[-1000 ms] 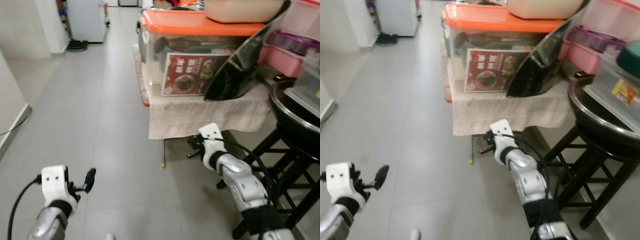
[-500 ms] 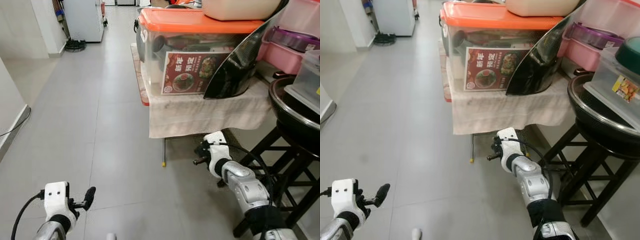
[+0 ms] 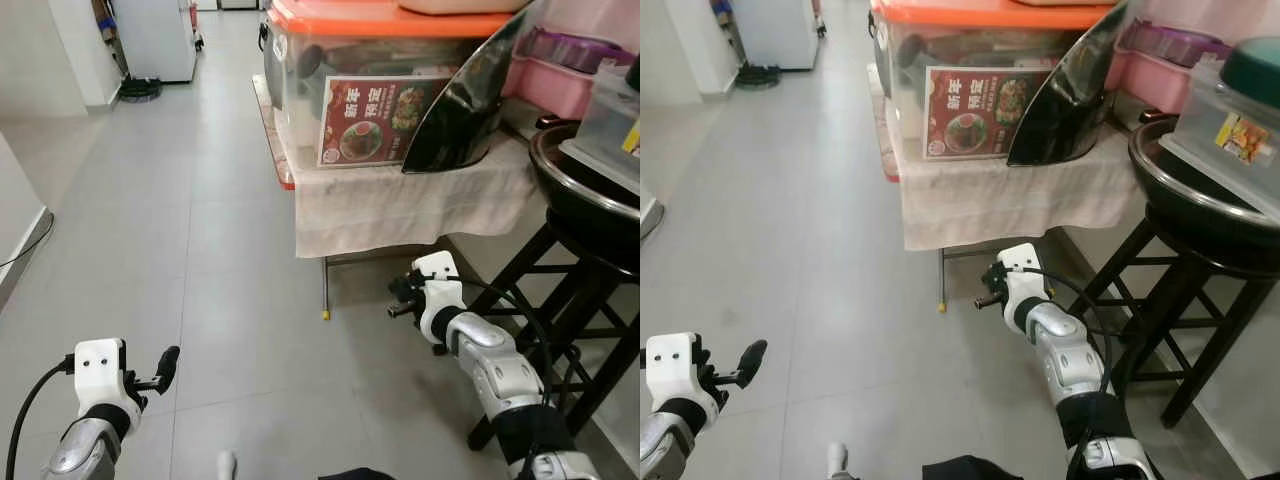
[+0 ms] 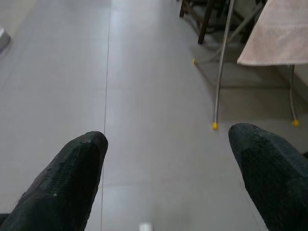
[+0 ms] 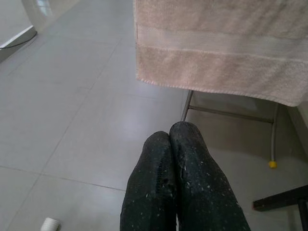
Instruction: Building children table
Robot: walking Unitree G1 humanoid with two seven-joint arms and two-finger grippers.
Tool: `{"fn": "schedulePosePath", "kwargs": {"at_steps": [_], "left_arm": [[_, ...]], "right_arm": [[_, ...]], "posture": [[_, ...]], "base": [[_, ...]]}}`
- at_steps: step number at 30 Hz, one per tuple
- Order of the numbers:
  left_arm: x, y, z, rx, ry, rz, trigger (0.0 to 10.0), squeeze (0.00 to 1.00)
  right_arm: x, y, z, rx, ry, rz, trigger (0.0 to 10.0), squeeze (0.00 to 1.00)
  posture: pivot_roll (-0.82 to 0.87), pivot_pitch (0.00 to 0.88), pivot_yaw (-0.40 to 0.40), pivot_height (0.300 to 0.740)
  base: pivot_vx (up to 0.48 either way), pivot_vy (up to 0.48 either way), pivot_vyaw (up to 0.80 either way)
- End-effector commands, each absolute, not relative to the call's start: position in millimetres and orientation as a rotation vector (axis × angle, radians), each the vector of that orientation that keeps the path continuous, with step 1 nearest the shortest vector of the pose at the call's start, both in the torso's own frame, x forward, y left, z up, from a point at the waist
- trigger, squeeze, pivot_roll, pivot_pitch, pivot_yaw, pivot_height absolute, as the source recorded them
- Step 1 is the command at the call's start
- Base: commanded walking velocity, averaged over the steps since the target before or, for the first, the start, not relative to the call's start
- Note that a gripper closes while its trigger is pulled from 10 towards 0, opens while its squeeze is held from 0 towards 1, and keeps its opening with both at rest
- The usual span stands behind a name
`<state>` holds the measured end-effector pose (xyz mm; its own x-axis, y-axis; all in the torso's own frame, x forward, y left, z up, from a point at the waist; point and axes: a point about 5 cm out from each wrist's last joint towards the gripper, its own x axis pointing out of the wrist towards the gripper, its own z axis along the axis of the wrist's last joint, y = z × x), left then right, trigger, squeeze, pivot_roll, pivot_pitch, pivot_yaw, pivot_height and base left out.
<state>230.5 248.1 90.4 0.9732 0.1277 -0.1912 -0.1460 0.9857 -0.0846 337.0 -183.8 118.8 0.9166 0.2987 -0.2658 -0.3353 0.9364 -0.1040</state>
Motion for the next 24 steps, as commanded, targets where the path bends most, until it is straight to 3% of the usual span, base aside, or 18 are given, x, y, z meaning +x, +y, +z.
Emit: {"fn": "schedulePosePath", "kwargs": {"at_steps": [1, 20, 24], "left_arm": [[233, 248, 99, -0.078, 0.154, 0.136, 10.0, 0.00], [240, 244, 117, -0.038, 0.099, 0.143, 10.0, 0.00], [240, 245, 119, -0.024, 0.092, 0.150, 10.0, 0.00]], "right_arm": [[336, -186, 120, -0.166, 0.236, 0.335, 10.0, 0.00], [338, -173, 144, -0.150, 0.092, 0.440, 10.0, 0.00], [337, -159, 158, -0.132, 0.026, 0.519, 10.0, 0.00]], "posture": [[0.07, 0.074, -0.021, 0.655], [0.07, 0.071, -0.023, 0.655], [0.07, 0.071, -0.022, 0.655]], "base": [[0.000, 0.000, 0.00], [0.000, 0.000, 0.00], [0.000, 0.000, 0.00]]}}
